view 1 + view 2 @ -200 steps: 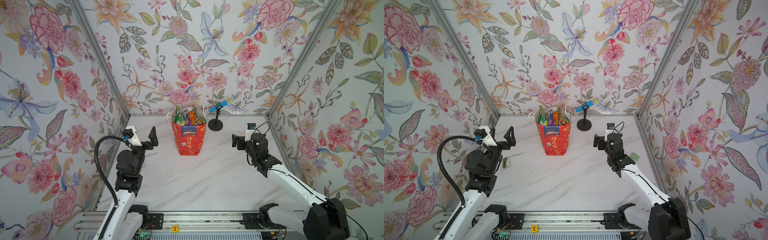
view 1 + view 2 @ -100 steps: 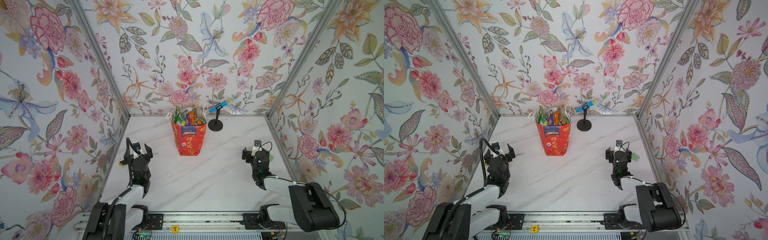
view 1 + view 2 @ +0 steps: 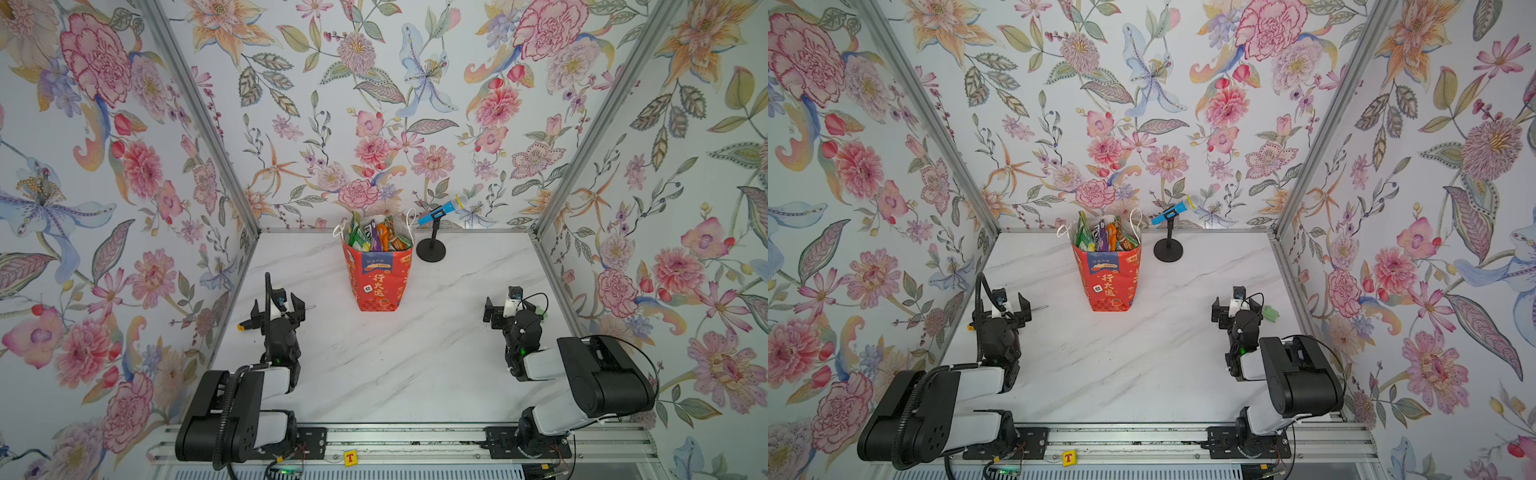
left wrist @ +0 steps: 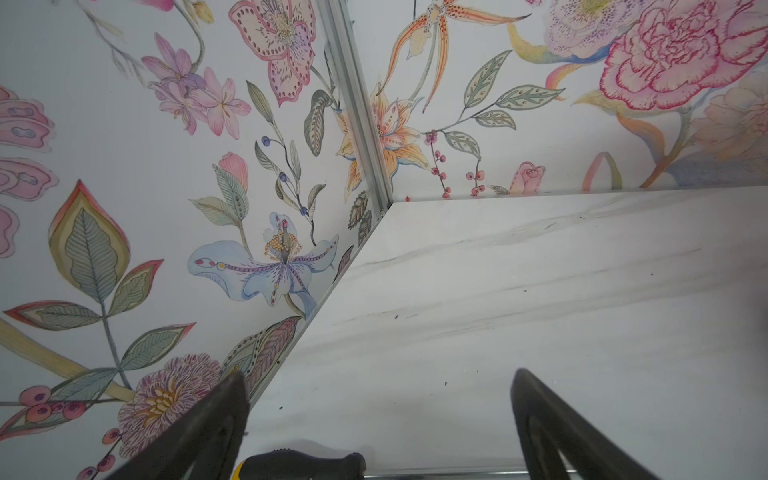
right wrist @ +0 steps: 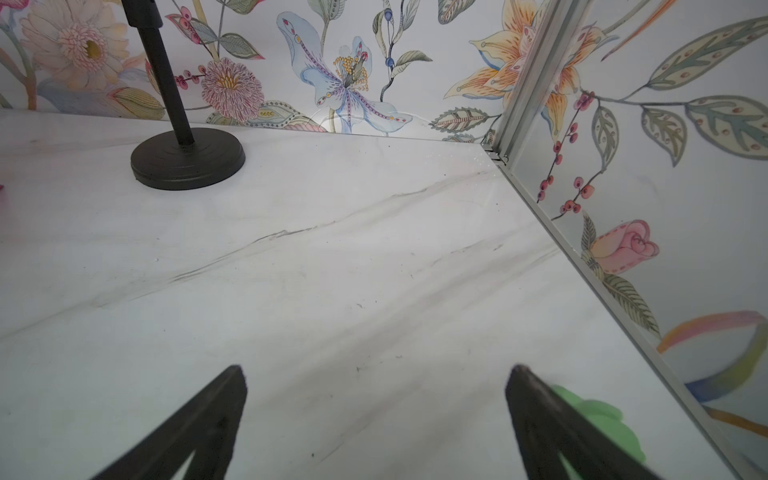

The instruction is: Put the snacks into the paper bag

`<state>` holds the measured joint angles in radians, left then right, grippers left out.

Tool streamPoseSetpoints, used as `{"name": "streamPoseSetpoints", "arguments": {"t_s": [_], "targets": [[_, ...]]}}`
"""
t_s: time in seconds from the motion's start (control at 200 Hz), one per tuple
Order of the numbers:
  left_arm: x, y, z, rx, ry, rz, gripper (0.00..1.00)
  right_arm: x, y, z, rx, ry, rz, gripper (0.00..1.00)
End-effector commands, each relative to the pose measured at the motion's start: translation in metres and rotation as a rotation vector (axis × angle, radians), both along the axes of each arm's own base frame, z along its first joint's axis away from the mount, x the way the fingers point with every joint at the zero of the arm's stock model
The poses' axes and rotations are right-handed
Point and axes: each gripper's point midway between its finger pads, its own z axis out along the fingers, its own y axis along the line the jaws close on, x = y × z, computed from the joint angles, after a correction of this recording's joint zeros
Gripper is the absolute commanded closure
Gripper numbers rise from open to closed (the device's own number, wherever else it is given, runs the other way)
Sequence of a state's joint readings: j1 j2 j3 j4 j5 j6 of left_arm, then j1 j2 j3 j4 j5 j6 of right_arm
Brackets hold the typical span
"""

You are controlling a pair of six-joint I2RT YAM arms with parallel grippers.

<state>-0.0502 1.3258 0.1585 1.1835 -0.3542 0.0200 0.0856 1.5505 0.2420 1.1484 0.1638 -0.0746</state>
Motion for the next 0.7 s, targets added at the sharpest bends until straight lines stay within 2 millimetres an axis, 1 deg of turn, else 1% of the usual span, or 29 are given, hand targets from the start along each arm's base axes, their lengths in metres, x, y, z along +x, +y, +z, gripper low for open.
{"name": "streamPoseSetpoints", "arguments": {"t_s": [0.0,0.175,0.255,0.345,0.415,0.45,0.46,0.48,0.505,0.515,0.525,0.535,0.56,0.585,0.61,0.616,0.626,0.671,0.691], "targets": [[-0.006,-0.004,0.011,0.019,-0.057,-0.021,0.01,0.007,-0.002,0.012,0.014,-0.041,-0.008,0.01],[-0.006,-0.017,0.015,-0.015,-0.075,-0.075,0.01,0.007,-0.004,0.012,0.016,-0.04,-0.017,0.01],[-0.007,-0.022,0.026,-0.047,-0.15,-0.102,0.01,0.01,-0.005,0.01,0.035,-0.021,-0.007,0.01],[0.005,-0.023,0.01,-0.038,-0.09,-0.1,0.01,0.012,-0.005,0.01,0.043,-0.021,0.001,0.01],[0.007,-0.022,0.004,-0.046,-0.112,-0.093,0.01,0.012,-0.005,0.01,0.046,-0.017,0.005,0.01],[0.008,-0.02,-0.002,-0.048,-0.11,-0.078,0.01,0.012,-0.005,0.01,0.046,-0.017,0.006,0.01],[0.009,-0.02,-0.008,-0.04,-0.096,-0.074,0.01,0.012,-0.005,0.01,0.046,-0.018,0.006,0.01],[0.011,-0.018,-0.006,-0.035,-0.11,-0.057,0.01,0.012,-0.005,0.01,0.046,-0.018,0.006,0.01],[0.015,-0.02,-0.009,-0.042,-0.085,-0.062,0.01,0.012,-0.005,0.01,0.046,-0.016,0.006,0.01],[0.017,-0.021,-0.012,-0.047,-0.063,-0.066,0.01,0.012,-0.005,0.01,0.047,-0.016,0.007,0.01],[0.018,-0.022,-0.02,-0.049,-0.026,-0.067,0.01,0.012,-0.005,0.01,0.048,-0.017,0.008,0.01],[0.023,-0.022,-0.011,-0.055,-0.039,-0.067,0.01,0.013,-0.005,0.01,0.049,-0.017,0.009,0.01],[0.028,-0.023,-0.013,-0.058,-0.009,-0.068,0.01,0.012,-0.005,0.01,0.049,-0.015,0.009,0.01],[0.029,-0.022,-0.014,-0.057,-0.014,-0.071,0.01,0.012,-0.005,0.01,0.05,-0.016,0.011,0.01],[0.026,-0.023,-0.01,-0.052,-0.045,-0.08,0.01,0.012,-0.005,0.01,0.049,-0.016,0.01,0.01],[0.025,-0.022,-0.006,-0.051,-0.061,-0.082,0.01,0.012,-0.005,0.01,0.049,-0.015,0.01,0.01],[0.025,-0.022,-0.01,-0.048,-0.059,-0.08,0.01,0.013,-0.005,0.01,0.05,-0.017,0.01,0.01],[0.025,-0.019,-0.011,-0.062,-0.057,-0.068,0.01,0.013,-0.005,0.01,0.05,-0.016,0.01,0.01],[0.025,-0.019,-0.015,-0.064,-0.037,-0.065,0.01,0.012,-0.005,0.01,0.049,-0.017,0.01,0.01]]}}
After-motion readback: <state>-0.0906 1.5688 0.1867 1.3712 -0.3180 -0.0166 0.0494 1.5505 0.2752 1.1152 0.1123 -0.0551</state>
